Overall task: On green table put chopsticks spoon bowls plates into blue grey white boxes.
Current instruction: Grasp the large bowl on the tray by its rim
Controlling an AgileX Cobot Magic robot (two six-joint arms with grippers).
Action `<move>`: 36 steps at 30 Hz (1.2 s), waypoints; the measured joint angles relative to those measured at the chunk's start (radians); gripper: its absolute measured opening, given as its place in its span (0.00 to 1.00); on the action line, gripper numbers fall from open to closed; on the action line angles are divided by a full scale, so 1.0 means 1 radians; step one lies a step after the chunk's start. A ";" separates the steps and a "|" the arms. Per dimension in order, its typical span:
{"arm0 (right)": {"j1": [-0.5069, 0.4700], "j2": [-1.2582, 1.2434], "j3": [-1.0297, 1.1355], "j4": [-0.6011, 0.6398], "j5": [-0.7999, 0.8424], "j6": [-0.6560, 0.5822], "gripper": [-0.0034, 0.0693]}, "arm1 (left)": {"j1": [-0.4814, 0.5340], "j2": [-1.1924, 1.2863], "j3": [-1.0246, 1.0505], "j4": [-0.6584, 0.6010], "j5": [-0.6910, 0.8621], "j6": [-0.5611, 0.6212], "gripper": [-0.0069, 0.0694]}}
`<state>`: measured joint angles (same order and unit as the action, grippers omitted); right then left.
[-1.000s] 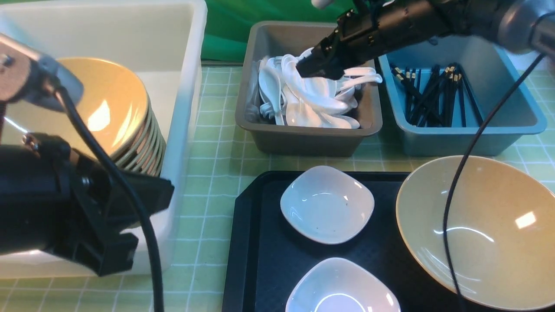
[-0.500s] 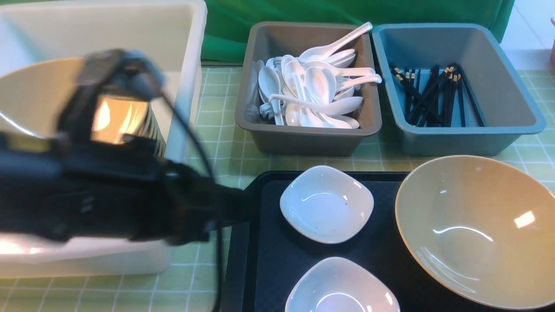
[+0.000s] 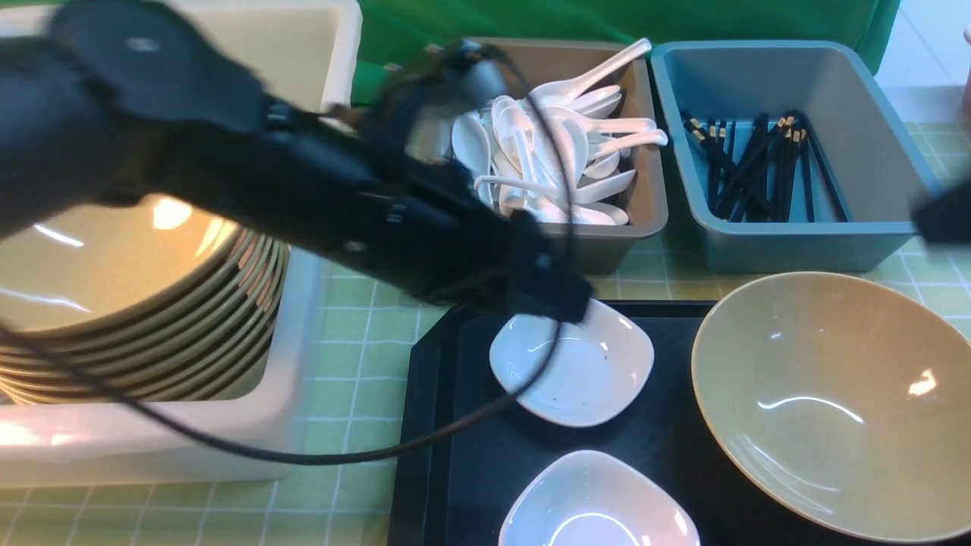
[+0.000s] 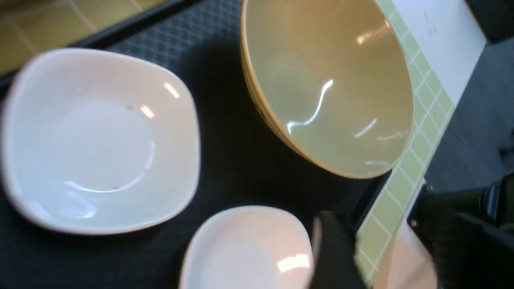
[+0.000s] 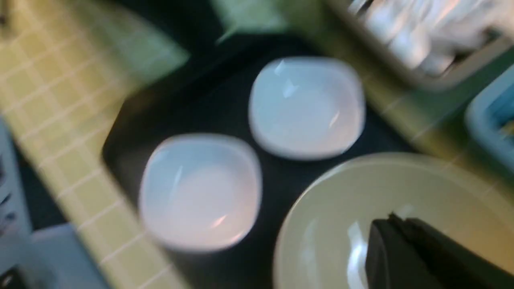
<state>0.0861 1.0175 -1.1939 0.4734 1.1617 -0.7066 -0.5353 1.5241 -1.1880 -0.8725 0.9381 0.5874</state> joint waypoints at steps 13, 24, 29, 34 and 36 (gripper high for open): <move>0.000 -0.314 0.298 0.021 -0.076 0.078 0.10 | -0.152 0.436 -0.286 0.012 -0.076 -0.100 0.84; 0.061 -0.317 0.298 0.020 -0.063 0.043 0.12 | -0.152 0.749 -0.629 0.018 0.131 -0.133 0.47; 0.087 -0.317 0.299 0.020 -0.115 0.030 0.13 | -0.150 0.754 -0.651 0.033 0.150 -0.136 0.14; 0.116 -0.317 0.299 0.049 -0.158 0.024 0.13 | -0.132 0.701 -0.654 0.062 0.188 -0.124 0.11; 0.124 -0.317 0.299 0.073 -0.176 0.002 0.14 | -0.110 0.648 -0.654 0.077 0.204 -0.111 0.11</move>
<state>0.2101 0.7001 -0.8953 0.5468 0.9860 -0.7046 -0.6457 2.1724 -1.8421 -0.7959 1.1424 0.4761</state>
